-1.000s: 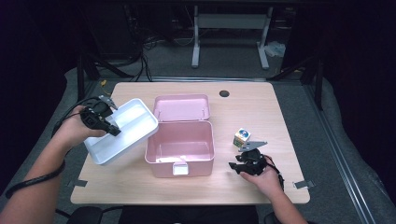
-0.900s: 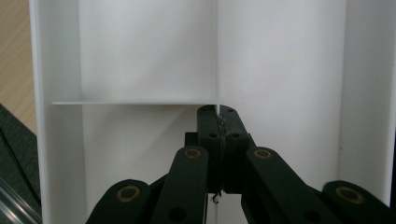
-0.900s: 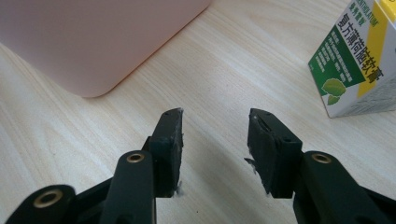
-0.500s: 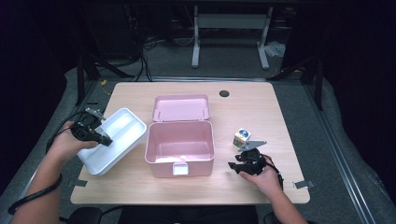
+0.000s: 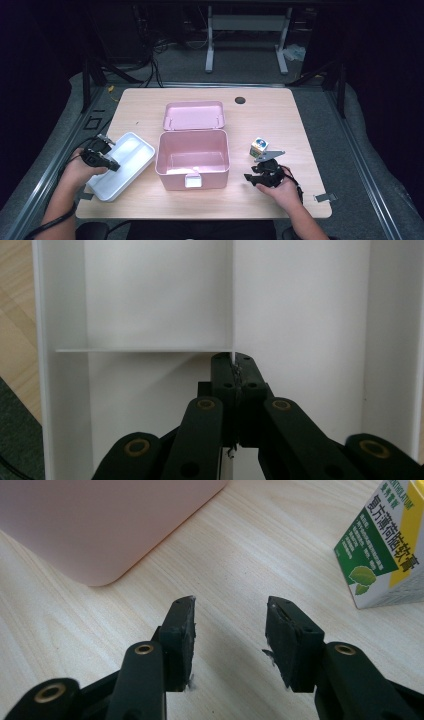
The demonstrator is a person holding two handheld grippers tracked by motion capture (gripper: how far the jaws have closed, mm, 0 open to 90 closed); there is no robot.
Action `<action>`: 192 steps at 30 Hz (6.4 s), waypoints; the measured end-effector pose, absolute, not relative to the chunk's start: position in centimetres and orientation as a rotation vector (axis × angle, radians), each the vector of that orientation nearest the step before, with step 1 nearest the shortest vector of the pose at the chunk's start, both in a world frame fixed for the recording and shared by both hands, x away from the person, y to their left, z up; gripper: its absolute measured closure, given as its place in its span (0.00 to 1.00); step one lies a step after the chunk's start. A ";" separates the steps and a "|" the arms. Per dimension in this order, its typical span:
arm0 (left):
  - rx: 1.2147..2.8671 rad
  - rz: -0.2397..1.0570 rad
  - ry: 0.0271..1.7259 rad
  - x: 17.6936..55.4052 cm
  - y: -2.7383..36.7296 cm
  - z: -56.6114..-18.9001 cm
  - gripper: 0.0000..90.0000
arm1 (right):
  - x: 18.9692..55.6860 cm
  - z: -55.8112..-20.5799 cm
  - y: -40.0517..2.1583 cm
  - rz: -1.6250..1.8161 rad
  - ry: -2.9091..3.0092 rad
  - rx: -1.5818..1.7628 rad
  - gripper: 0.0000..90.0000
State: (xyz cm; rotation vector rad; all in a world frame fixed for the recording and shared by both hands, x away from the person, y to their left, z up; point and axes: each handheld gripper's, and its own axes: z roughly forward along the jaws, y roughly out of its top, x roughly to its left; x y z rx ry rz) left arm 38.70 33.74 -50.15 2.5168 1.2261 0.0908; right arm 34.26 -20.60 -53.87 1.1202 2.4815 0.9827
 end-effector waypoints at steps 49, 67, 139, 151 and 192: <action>2.243 0.102 1.283 35.9 34.4 -49.7 0.54 | 41.2 -45.4 -20.6 0.654 2.590 1.081 0.47; 2.238 0.088 1.282 35.7 34.6 -49.9 0.53 | 46.7 -45.8 -19.8 0.317 2.765 1.163 0.40; 2.238 0.071 1.293 35.7 34.9 -50.3 0.53 | 47.1 -42.5 -17.9 0.212 2.907 0.818 0.52; 2.237 0.070 1.290 35.7 34.9 -50.3 0.53 | 45.4 -39.8 -16.5 0.209 2.999 0.483 0.52; 2.240 0.062 1.290 35.8 35.0 -50.5 0.53 | 42.0 -34.0 -6.5 0.347 3.047 0.073 0.53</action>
